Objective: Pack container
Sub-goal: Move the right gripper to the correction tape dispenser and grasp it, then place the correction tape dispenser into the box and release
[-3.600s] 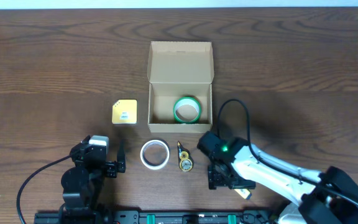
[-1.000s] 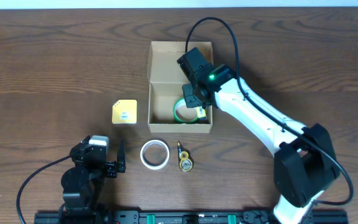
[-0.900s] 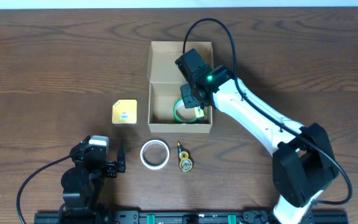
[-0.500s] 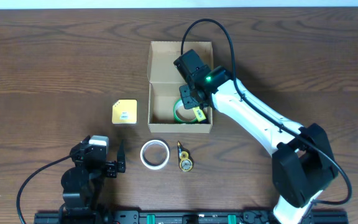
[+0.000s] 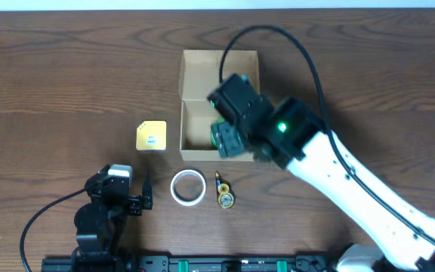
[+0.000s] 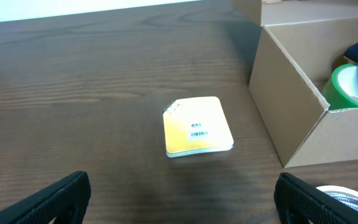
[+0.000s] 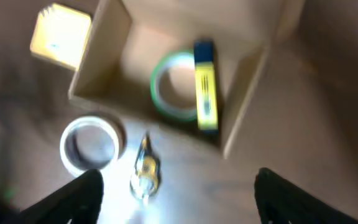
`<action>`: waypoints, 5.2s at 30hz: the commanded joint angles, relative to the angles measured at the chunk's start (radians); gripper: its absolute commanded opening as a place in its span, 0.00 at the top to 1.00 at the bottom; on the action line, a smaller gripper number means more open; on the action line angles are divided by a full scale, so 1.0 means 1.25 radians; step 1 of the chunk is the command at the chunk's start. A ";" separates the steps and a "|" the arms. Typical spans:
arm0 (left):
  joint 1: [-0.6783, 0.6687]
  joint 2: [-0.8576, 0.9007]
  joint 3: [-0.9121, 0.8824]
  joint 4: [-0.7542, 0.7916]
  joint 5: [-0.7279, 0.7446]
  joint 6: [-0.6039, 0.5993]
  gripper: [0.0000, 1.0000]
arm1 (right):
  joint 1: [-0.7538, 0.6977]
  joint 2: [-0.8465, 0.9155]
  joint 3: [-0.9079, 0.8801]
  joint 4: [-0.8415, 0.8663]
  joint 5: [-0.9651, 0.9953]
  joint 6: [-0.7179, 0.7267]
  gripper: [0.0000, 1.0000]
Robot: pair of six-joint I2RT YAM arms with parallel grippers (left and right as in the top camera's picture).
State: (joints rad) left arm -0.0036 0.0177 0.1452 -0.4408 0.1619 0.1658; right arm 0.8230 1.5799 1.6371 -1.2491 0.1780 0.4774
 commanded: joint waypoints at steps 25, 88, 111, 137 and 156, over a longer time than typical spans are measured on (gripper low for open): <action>0.003 0.000 -0.014 -0.003 0.009 0.011 0.05 | 0.252 -0.023 -0.529 0.341 0.089 0.778 0.06; 0.003 0.000 -0.014 -0.003 0.009 0.011 0.05 | 0.190 0.130 -0.582 0.481 -0.064 0.568 0.88; 0.003 0.000 -0.014 -0.003 0.009 0.011 0.05 | 0.223 0.043 -0.207 0.336 0.125 0.234 0.91; 0.003 0.000 -0.014 -0.003 0.009 0.011 0.05 | -0.033 0.244 -0.194 0.543 -0.036 0.011 0.92; 0.003 0.000 -0.014 -0.003 0.009 0.011 0.05 | -0.018 0.295 -0.194 0.548 -0.049 -0.018 0.42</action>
State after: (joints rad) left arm -0.0036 0.0189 0.1452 -0.4412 0.1619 0.1654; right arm 0.7952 1.9427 1.3796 -0.5674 0.1059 0.4656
